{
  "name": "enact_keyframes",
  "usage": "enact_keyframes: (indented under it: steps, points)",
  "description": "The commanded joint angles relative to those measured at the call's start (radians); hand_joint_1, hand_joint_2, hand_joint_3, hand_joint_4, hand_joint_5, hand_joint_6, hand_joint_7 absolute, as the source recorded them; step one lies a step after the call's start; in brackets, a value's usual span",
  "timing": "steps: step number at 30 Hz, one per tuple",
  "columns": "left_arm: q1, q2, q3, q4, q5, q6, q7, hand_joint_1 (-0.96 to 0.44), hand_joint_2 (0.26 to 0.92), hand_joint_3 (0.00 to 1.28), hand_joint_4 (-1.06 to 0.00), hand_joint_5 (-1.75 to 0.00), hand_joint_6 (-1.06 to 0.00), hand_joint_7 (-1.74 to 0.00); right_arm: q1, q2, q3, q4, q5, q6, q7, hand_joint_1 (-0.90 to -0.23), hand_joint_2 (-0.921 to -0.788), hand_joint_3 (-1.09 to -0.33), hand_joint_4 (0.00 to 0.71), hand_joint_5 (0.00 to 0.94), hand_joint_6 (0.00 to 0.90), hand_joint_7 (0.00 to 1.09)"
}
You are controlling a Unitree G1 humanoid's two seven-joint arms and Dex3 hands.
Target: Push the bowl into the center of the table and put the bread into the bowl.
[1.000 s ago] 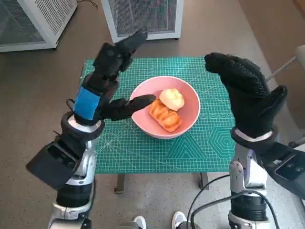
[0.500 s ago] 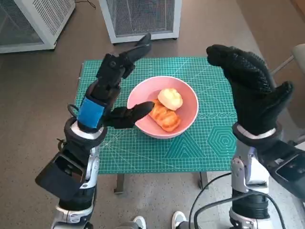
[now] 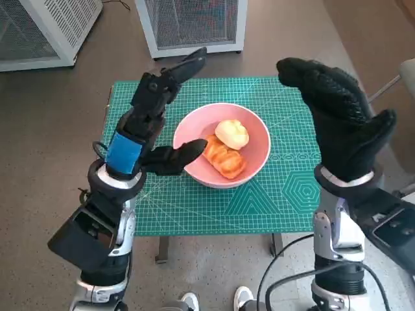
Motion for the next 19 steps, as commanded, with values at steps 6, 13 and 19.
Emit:
enact_keyframes:
  steps: [6, 13, 19]
  points:
    - [-0.005, -0.001, 0.009, 0.006, -0.005, -0.013, 0.008, -0.57, 0.921, 0.48, 0.00, -0.52, 0.00, -0.68, -0.012, -0.015, 0.008, 0.011, -0.010, 0.014, 0.000, -0.363, -0.921, -0.441, 0.417, 0.024, 0.123, 0.71]
    - [-0.006, 0.003, 0.016, 0.009, -0.003, -0.013, 0.011, -0.56, 0.921, 0.48, 0.00, -0.52, 0.00, -0.68, -0.018, -0.014, 0.016, 0.017, -0.010, 0.017, 0.002, -0.364, -0.921, -0.443, 0.416, 0.021, 0.117, 0.71]
    - [-0.006, 0.005, 0.022, 0.008, -0.008, -0.006, 0.010, -0.55, 0.921, 0.48, 0.00, -0.51, 0.00, -0.69, -0.022, -0.013, 0.022, 0.031, -0.005, 0.015, 0.011, -0.354, -0.916, -0.461, 0.411, 0.015, 0.089, 0.74]
